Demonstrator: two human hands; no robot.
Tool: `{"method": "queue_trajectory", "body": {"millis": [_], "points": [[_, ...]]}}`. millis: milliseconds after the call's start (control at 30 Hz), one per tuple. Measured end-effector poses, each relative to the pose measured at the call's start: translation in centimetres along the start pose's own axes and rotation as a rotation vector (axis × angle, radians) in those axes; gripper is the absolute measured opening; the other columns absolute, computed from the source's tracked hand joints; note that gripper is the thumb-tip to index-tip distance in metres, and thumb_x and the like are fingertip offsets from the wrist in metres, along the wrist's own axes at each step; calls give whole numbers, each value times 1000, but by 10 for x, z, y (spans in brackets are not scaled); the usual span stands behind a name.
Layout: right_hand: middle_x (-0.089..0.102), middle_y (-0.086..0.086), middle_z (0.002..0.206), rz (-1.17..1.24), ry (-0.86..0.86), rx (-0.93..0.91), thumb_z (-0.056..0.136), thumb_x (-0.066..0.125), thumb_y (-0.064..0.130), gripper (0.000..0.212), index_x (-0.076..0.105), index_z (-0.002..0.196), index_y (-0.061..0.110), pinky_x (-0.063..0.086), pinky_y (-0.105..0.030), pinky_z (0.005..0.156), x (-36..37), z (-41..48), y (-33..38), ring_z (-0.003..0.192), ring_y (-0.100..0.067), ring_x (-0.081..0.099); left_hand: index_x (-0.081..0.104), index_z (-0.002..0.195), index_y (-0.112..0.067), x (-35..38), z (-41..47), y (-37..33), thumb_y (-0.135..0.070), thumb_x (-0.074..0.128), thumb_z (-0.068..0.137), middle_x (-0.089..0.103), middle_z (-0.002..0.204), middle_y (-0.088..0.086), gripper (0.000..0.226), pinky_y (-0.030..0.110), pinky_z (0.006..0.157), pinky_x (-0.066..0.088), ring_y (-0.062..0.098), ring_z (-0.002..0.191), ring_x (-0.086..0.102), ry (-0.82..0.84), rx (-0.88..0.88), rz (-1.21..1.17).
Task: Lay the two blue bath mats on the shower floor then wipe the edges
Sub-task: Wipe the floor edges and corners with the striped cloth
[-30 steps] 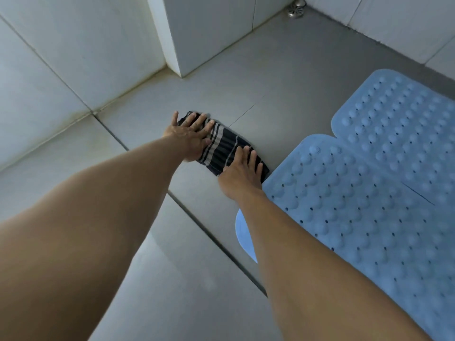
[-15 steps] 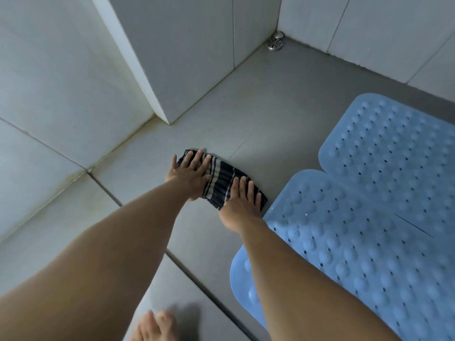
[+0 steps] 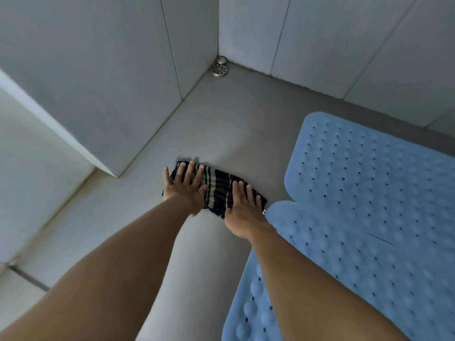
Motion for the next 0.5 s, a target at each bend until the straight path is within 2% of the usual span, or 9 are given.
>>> {"method": "queue_trajectory", "body": {"millis": [500], "points": [[-27,2,164,-26,-50,99,104,25,27,70,-20,157,21,-17,-38,120,-86,86,-51,149,-17,-26,-33,148,-26,-68,102,-58,-47,-2,103,-40,156,3,59,65,114,-18,27,146,-34,25,105,4]]}}
Point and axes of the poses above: each hand's wrist, its own z-axis towards the middle knuckle, its own x-axis out of the palm, y = z × x, the point moved 10 cm from there along z, towards the middle knuckle
